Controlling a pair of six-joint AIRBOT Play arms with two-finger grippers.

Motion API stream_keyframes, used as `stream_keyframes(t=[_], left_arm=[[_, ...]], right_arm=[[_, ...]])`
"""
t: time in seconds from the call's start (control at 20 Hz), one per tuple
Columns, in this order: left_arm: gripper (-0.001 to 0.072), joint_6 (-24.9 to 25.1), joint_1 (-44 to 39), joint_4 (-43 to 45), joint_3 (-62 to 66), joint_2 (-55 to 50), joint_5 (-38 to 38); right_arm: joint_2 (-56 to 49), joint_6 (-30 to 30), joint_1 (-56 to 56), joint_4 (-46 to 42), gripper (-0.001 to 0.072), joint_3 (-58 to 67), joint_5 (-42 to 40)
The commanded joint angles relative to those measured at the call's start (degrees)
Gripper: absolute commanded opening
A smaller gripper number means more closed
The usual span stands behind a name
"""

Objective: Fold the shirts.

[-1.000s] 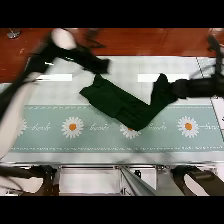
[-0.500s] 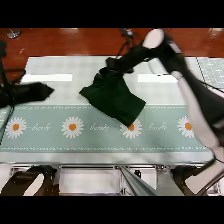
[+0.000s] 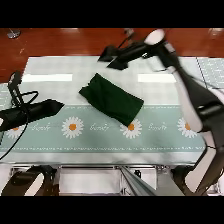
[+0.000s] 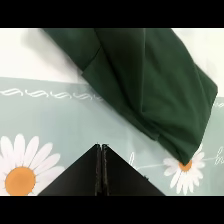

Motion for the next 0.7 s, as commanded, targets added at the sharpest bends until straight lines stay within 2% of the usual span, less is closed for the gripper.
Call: stream_keyframes(t=[0.0, 0.05, 0.1, 0.15, 0.2, 0.3, 0.4, 0.5, 0.65], left_arm=[[0.0021, 0.6, 0.0, -0.2, -0.8, -0.1, 2.2], [0.0021, 0.6, 0.0, -0.2, -0.8, -0.1, 2.8], [0.0021, 0.6, 0.0, -0.2, -0.8, -0.1, 3.2], [0.0021, 0.6, 0.0, -0.2, -0.8, -0.1, 3.5], [0.0021, 0.6, 0.0, -0.3, -1.0, -0.1, 3.9], [0.0021, 0.7, 0.0, -0.3, -2.3, -0.1, 4.9], [0.0021, 0.6, 0.0, -0.3, -4.4, -0.1, 5.4], [0.0021, 0.6, 0.0, -0.5, -6.3, -0.1, 5.3], [0.0021, 0.6, 0.0, -0.5, -7.8, -0.1, 5.4]], right_arm=[[10.3, -4.8, -10.6, -10.4, 0.0625, -3.0, 18.7], [15.2, -5.9, -12.6, -19.8, 0.0625, -7.2, 20.9], [21.3, -5.1, -14.3, -29.4, 0.0625, -14.5, 19.4], [27.9, -3.2, -15.4, -34.2, 0.0625, -24.6, 14.1], [34.2, -1.2, -16.2, -34.8, 0.0625, -35.8, 6.8], [46.2, 5.4, -15.8, -30.6, 0.0625, -60.5, -11.6], [52.7, 8.0, -14.2, -17.9, 0.0625, -79.5, -25.4], [52.3, 4.7, -11.2, -4.9, 0.0625, -88.8, -31.3], [45.1, -0.2, -5.8, 2.2, 0.0625, -88.9, -31.8]])
